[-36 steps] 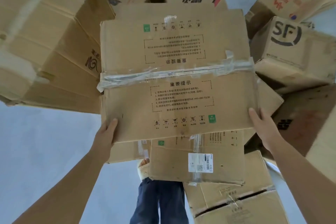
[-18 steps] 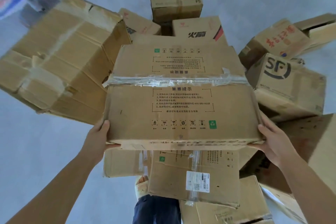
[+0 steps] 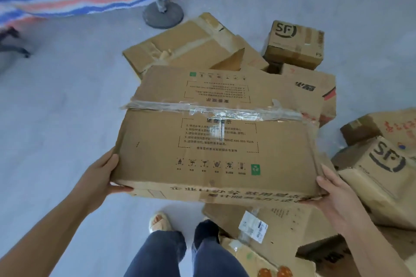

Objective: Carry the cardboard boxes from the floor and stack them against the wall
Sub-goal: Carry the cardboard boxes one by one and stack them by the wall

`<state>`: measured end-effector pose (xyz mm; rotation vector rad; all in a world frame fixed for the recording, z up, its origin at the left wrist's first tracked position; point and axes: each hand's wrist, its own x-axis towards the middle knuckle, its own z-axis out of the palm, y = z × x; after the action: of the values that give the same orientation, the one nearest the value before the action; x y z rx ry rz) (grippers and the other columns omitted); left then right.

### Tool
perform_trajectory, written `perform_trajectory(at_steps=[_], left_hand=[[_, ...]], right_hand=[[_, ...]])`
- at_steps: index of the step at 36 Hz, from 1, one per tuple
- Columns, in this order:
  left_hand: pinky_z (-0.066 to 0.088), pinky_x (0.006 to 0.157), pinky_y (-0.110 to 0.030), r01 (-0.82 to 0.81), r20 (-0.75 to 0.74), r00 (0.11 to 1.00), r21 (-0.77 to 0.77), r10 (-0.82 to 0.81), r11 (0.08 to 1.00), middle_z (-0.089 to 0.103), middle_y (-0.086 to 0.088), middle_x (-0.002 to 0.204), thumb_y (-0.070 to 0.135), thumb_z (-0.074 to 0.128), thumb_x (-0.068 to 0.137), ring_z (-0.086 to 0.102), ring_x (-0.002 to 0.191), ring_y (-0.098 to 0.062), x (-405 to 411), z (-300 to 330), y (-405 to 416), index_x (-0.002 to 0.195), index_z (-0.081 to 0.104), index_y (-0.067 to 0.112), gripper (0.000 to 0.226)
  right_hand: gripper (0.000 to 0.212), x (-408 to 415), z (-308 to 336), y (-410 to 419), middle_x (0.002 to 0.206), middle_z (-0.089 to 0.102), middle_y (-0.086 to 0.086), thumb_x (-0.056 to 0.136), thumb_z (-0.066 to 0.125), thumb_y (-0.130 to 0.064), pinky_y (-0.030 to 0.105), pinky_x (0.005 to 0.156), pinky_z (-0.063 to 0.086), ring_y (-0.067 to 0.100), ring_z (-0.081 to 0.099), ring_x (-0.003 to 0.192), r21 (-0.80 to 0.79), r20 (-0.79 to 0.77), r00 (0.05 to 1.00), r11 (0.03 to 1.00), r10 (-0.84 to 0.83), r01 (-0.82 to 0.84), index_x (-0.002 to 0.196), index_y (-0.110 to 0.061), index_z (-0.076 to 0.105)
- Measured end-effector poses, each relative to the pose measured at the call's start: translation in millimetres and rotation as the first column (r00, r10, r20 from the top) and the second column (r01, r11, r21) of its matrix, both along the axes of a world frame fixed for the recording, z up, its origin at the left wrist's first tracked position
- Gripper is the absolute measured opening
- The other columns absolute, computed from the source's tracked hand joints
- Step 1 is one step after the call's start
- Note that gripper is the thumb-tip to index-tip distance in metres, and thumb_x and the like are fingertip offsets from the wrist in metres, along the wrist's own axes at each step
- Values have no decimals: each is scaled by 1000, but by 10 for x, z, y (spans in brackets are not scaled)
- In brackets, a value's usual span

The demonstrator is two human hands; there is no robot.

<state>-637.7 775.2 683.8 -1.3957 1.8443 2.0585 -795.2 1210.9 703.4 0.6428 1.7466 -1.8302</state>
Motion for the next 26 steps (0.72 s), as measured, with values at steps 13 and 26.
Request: perform_trajectory(at_steps=[13, 26], left_hand=[[59, 68, -46, -413, -75, 908, 12, 413, 911, 60, 6, 126, 23, 36, 103, 58, 113, -26, 2294, 355, -580, 126, 54, 32, 31], [60, 64, -47, -686, -10, 727, -30, 686, 727, 55, 2, 132, 23, 39, 102, 51, 121, -28, 4617, 545, -1295, 130, 52, 30, 32]], right_hand=[[39, 644, 377, -1590, 100, 74, -5, 98, 36, -1, 41, 51, 58, 17, 73, 75, -135, 15, 944, 937, 329, -324, 113, -28, 60], [44, 2125, 461, -3589, 133, 56, 1, 95, 43, -4, 60, 76, 53, 26, 60, 108, -120, 10, 793, 788, 609, -604, 135, -17, 52]])
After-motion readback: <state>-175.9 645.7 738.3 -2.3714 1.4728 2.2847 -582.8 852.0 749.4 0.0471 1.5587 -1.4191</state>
